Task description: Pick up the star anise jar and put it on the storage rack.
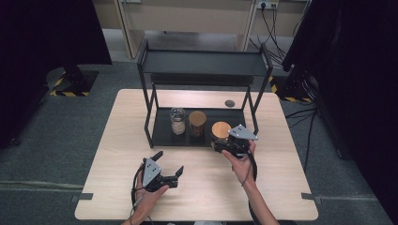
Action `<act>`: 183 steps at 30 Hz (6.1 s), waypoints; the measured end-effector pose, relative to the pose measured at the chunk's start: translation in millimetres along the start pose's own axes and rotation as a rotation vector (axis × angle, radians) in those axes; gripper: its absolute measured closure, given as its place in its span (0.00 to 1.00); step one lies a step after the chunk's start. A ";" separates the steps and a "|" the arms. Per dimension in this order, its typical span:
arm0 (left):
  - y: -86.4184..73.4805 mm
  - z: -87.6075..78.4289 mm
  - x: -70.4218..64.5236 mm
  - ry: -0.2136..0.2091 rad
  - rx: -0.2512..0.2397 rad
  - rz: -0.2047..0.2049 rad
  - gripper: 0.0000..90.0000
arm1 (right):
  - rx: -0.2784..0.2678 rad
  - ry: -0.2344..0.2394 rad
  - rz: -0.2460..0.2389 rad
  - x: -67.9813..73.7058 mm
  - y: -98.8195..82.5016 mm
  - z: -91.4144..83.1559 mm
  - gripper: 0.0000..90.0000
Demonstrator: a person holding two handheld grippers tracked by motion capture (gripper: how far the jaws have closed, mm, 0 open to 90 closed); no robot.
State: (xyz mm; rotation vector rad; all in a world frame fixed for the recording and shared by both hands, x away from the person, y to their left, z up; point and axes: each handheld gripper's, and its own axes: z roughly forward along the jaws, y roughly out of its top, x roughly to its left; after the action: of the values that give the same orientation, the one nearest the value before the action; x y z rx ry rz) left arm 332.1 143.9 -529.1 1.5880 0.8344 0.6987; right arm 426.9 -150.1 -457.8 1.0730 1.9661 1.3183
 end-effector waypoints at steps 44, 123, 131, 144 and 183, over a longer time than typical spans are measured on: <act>-0.1 -0.1 0.2 0.001 -0.001 -0.003 0.03 | 0.030 -0.088 0.017 -22.7 5.4 39.4 0.29; -0.1 -0.1 0.3 0.001 -0.001 -0.004 0.03 | 0.042 -0.091 0.093 -30.8 -14.2 62.1 0.03; -0.1 -0.1 0.2 0.001 -0.002 -0.003 0.03 | 0.021 -0.072 0.084 -25.2 -12.9 52.0 0.02; -0.1 -0.2 0.2 0.002 -0.002 -0.003 0.03 | -0.002 -0.049 0.087 -18.9 -19.9 40.5 0.02; -0.2 -0.4 0.1 0.001 -0.003 -0.001 0.03 | -0.035 -0.023 0.079 -6.8 -30.9 12.9 0.02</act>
State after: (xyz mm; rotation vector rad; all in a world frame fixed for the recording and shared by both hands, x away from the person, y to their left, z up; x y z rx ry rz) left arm 331.8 144.3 -529.2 1.5845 0.8347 0.7001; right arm 430.8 -155.8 -491.3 1.1547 1.8950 1.3701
